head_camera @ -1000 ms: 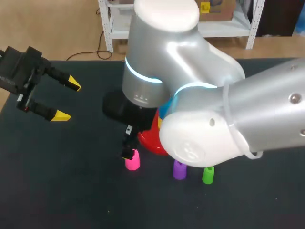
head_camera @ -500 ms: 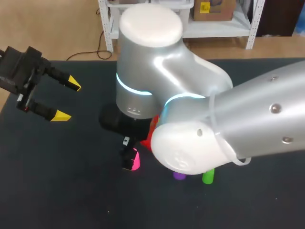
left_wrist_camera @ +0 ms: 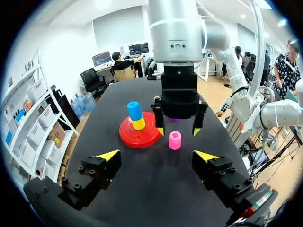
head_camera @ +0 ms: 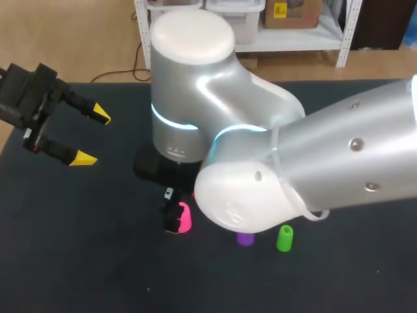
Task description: Pick up and stack the cylinders on the red base in this order: pink,purple,orange,green
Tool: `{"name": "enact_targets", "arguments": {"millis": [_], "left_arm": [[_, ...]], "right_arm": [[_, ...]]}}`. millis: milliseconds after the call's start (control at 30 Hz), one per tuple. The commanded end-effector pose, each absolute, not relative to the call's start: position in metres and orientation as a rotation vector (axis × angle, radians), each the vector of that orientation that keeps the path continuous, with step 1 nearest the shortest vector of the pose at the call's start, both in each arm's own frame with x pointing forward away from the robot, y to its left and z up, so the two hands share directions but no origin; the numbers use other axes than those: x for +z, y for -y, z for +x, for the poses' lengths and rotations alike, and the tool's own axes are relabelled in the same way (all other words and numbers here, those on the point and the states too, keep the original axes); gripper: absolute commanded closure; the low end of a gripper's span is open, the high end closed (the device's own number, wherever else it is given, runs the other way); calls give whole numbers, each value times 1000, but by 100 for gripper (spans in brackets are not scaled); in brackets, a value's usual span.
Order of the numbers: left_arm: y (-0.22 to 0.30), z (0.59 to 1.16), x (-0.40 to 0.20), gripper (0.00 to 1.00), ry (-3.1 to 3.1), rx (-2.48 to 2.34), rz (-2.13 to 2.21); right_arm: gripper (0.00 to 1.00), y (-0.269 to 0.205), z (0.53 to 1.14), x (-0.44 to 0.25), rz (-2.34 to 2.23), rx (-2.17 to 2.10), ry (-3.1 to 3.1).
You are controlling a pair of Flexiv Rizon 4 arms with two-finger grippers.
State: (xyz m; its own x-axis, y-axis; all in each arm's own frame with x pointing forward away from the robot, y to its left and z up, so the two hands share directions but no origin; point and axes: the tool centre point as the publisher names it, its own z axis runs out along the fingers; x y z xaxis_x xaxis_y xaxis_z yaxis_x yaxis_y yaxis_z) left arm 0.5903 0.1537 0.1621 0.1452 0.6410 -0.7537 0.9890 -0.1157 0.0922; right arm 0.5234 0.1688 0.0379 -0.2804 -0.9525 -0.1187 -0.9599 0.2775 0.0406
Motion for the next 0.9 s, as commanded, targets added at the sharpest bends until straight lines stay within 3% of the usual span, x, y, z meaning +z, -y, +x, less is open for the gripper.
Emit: {"name": "enact_targets", "arguments": {"millis": [33, 900], "left_arm": [[-154, 590, 161, 0, -1554, -745, 1826], [-154, 590, 161, 0, -1554, -745, 1826]], "right_arm": [[0, -170, 525, 33, -1842, 159, -2459], [0, -166, 522, 15, -1815, 151, -2492]]}}
